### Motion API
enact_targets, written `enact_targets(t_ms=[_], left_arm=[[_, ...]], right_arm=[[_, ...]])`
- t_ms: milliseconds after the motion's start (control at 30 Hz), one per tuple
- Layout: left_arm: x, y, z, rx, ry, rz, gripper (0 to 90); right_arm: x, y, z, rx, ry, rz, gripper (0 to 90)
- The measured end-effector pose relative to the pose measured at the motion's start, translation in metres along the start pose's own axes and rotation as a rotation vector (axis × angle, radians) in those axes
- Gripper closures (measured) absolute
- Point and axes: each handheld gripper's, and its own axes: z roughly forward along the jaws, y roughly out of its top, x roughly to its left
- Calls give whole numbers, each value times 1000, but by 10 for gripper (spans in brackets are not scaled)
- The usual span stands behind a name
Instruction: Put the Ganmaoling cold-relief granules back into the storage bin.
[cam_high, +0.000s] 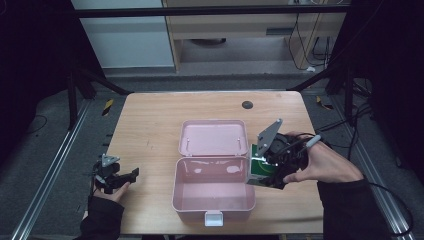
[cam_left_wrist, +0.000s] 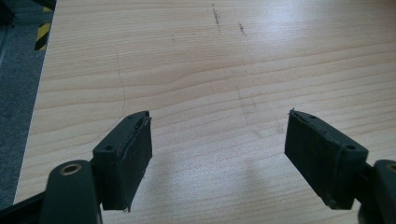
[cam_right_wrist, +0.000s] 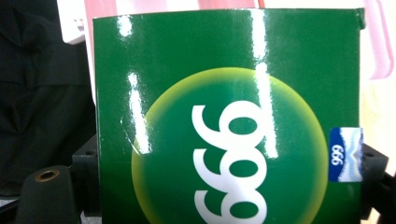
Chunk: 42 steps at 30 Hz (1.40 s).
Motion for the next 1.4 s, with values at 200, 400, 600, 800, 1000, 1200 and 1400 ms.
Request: enact_targets(t_ms=[200,400,600,800,1000,1200,1400], left_arm=[[0,0,0,-2,-3,3,225],[0,0,-1,-3,-3,0,225],[0,1,-1,-4,-2,0,225],[0,1,-1,-6,-2,2,225],[0,1,-1,-5,-1,2,226],[0,1,-1,-5,-2,2,225],[0,1,-1,-8,-1,0,225]], right_arm=[[2,13,6,-13,23,-22,159],[3,25,16,-16,41,-46,159],[3,34,26,-25,51,-56,158],[4,39,35,-18,58,-63,158],[6,42,43,-18,63,-74,157],[8,47,53,-5,68,-88,157],[9,49,61,9,66,-100,156]])
